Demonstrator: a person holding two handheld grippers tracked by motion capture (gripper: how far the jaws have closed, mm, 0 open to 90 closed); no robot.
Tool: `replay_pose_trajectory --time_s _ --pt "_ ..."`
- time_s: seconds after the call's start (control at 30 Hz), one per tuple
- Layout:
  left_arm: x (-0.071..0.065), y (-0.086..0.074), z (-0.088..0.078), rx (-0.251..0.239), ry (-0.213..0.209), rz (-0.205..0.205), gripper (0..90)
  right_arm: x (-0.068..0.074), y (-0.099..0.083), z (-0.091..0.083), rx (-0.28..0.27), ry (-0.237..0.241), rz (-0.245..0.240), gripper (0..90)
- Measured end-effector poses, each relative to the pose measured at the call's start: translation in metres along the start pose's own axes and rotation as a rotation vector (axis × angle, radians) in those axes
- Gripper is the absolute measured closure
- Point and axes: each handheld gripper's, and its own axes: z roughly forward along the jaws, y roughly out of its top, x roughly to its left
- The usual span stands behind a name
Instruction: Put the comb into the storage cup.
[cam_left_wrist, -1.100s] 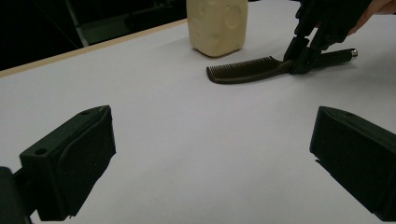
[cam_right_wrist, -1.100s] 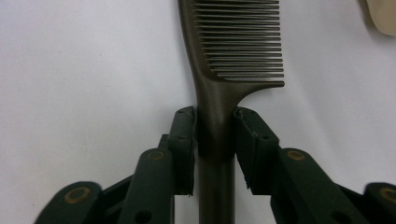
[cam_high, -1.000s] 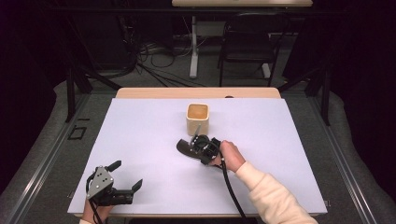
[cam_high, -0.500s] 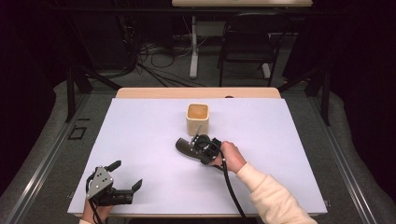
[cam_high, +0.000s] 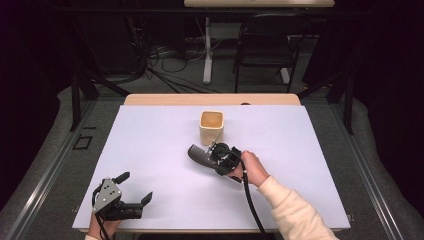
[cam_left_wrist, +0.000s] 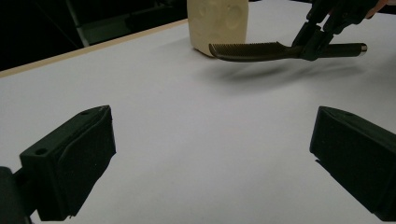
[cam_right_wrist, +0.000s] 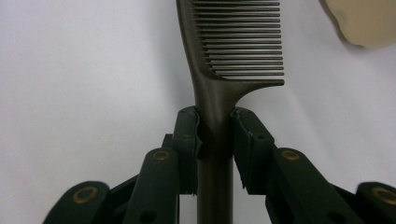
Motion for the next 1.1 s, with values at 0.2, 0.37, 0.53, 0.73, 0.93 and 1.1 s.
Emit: replay_pose_trajectory --time_s 0.2,0.37,0.53,0.73,0.93,1.1 --pt "0.000 0.000 0.000 0.001 -0.002 0.001 0.2 0.000 -0.004 -0.008 -0.036 0.007 0.005 71.9" --pt "0.000 0.000 0.000 0.001 -0.003 0.005 0.2 0.000 -0.008 -0.016 -0.071 0.016 0.009 71.9" --pt "0.000 0.000 0.001 0.002 -0.002 0.006 0.2 0.000 -0.011 -0.022 -0.108 0.023 0.017 71.9" --pt "0.000 0.000 0.001 0.002 -0.001 0.005 0.2 0.000 -0.017 -0.025 -0.141 0.033 0.034 71.9" --pt "0.000 0.000 0.000 0.001 0.000 0.002 0.2 -0.002 -0.021 -0.027 -0.174 0.039 0.037 72.0" --pt "0.000 0.000 0.000 0.000 0.000 0.003 0.2 0.000 -0.026 -0.030 -0.197 0.047 0.046 71.9"
